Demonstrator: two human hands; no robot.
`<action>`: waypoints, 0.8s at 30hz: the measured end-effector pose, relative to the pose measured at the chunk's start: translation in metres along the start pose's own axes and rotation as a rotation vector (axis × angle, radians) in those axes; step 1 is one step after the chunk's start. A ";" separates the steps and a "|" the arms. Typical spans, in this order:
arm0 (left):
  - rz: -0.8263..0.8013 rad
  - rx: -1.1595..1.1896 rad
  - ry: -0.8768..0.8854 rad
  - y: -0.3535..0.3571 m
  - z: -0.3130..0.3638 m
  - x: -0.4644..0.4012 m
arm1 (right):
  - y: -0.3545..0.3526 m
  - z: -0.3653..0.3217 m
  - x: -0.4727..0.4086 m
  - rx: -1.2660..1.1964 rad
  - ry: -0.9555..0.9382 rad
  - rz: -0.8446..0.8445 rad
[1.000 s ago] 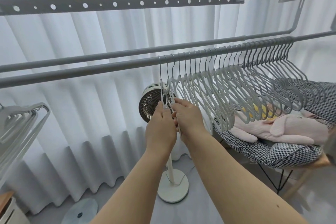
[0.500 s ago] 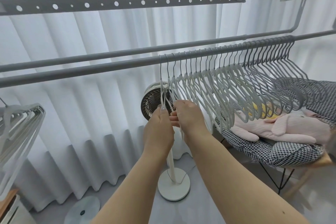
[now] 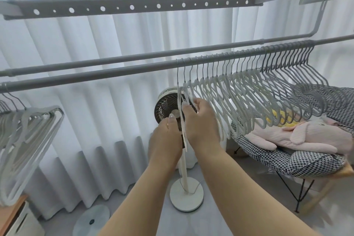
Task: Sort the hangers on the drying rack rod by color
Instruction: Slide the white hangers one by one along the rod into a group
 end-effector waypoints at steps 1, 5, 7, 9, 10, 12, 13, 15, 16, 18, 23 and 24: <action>0.015 0.001 0.007 -0.006 -0.003 -0.002 | 0.004 -0.006 0.006 -0.022 -0.029 0.005; 0.151 -0.037 -0.054 -0.046 -0.016 -0.005 | 0.031 -0.021 0.029 -0.078 -0.048 -0.053; 0.191 -0.075 -0.063 -0.070 -0.023 -0.004 | 0.050 -0.024 0.043 -0.090 -0.027 -0.112; 0.240 -0.096 -0.066 -0.093 -0.035 -0.003 | 0.069 -0.025 0.059 -0.095 0.000 -0.178; 0.259 -0.098 -0.075 -0.105 -0.041 -0.003 | 0.078 -0.025 0.067 -0.095 0.016 -0.212; 0.290 -0.117 -0.097 -0.130 -0.053 -0.005 | 0.097 -0.027 0.084 -0.094 0.041 -0.280; 0.309 -0.128 -0.100 -0.142 -0.059 -0.006 | 0.107 -0.029 0.093 -0.094 0.050 -0.310; 0.348 -0.135 -0.108 -0.167 -0.069 -0.006 | 0.125 -0.032 0.110 -0.100 0.064 -0.369; 0.372 -0.135 -0.115 -0.179 -0.074 -0.005 | 0.134 -0.033 0.119 -0.101 0.070 -0.400; 0.415 -0.146 -0.106 -0.203 -0.083 -0.005 | 0.153 -0.033 0.136 -0.103 0.089 -0.463; 0.505 -0.190 -0.115 -0.251 -0.112 -0.009 | 0.197 -0.020 0.174 -0.083 0.195 -0.603; 0.499 -0.186 -0.136 -0.258 -0.118 -0.009 | 0.206 -0.016 0.180 -0.081 0.221 -0.626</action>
Point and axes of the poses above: each hand's wrist, its own x-axis away from the middle knuckle, its own y-axis out of the palm, z = x × y, the point moved 3 cm from there along -x, towards the middle knuckle, and after that the axes turned 12 degrees about z, right-handed, at the moved point
